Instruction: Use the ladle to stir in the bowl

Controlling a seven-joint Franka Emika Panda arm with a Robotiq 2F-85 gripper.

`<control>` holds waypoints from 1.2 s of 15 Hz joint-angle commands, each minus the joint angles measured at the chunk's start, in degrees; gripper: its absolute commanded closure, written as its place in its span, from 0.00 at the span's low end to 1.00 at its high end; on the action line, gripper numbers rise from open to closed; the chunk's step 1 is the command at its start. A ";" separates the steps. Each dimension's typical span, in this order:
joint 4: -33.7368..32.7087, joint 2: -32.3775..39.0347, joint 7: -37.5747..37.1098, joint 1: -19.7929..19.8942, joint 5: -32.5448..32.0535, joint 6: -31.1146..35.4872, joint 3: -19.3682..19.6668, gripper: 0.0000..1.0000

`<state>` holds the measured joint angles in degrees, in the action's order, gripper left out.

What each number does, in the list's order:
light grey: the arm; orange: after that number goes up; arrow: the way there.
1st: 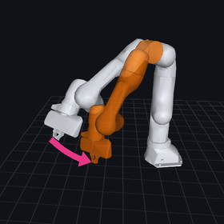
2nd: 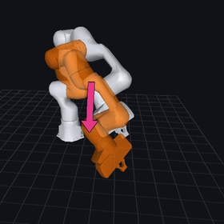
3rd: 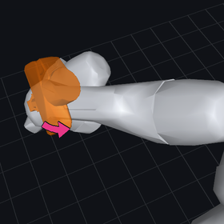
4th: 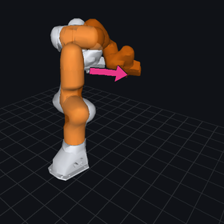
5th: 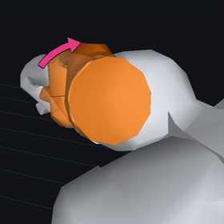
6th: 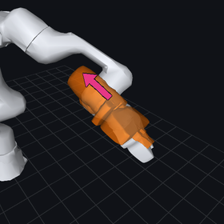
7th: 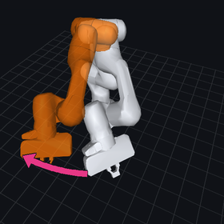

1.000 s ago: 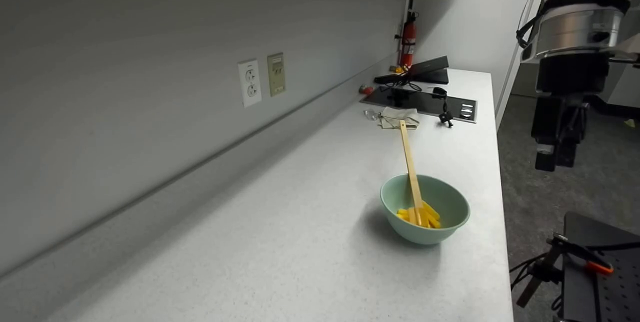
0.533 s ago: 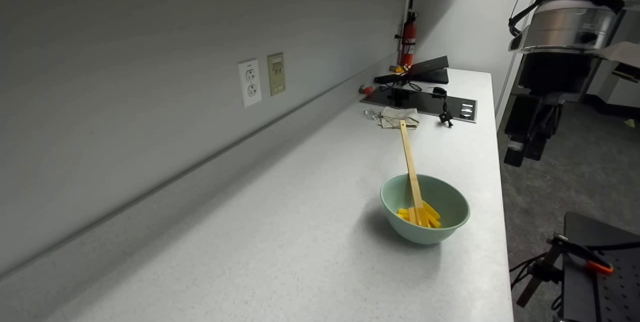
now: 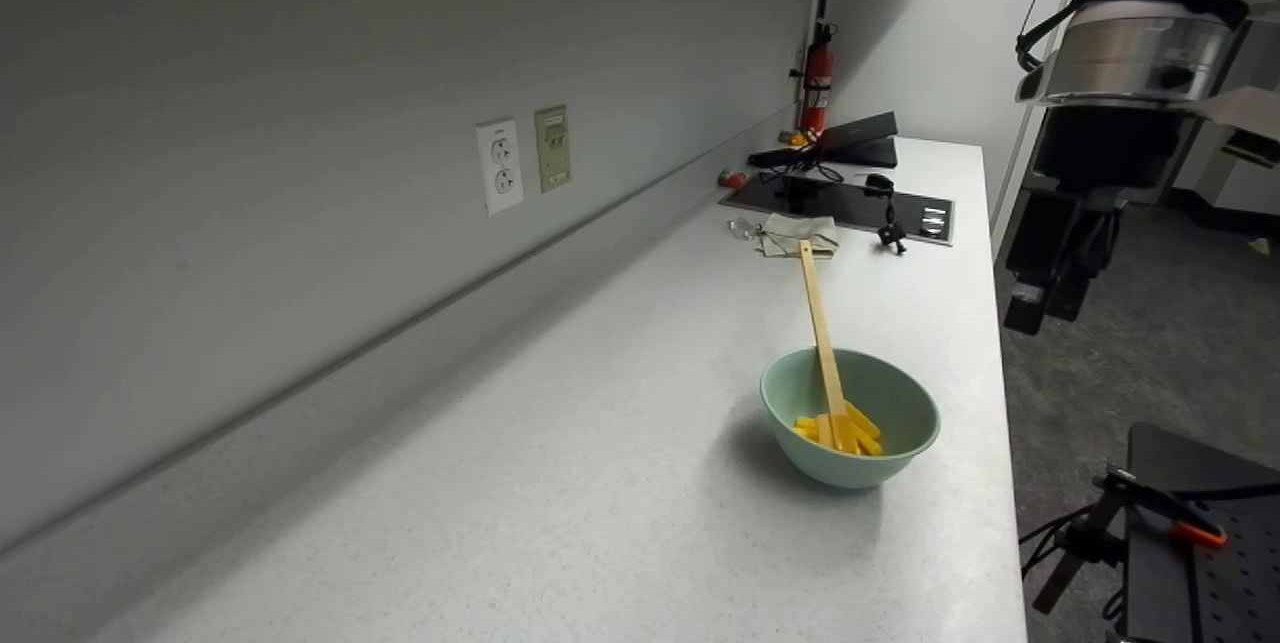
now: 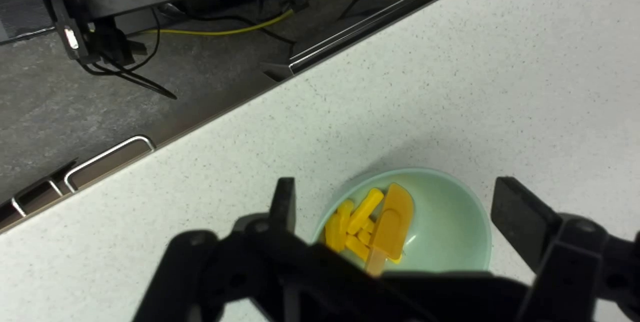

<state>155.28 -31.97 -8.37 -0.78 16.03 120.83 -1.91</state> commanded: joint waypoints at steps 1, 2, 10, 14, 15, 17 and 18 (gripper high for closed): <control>-0.42 0.39 -0.44 -0.18 0.63 0.35 0.41 0.00; -0.96 0.95 -0.95 -0.07 1.28 0.80 0.58 0.00; -5.81 7.27 -7.54 1.30 1.24 10.02 0.60 0.00; -7.59 10.25 -8.93 0.88 1.67 15.24 0.76 0.00; -7.97 10.57 -8.30 0.47 2.02 15.05 1.06 0.00; -6.81 9.53 -8.26 0.71 0.81 14.20 0.67 0.00; -7.10 9.80 -7.87 0.45 1.42 14.19 0.77 0.00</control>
<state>148.26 -22.13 -16.25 -0.52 17.44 135.19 -0.98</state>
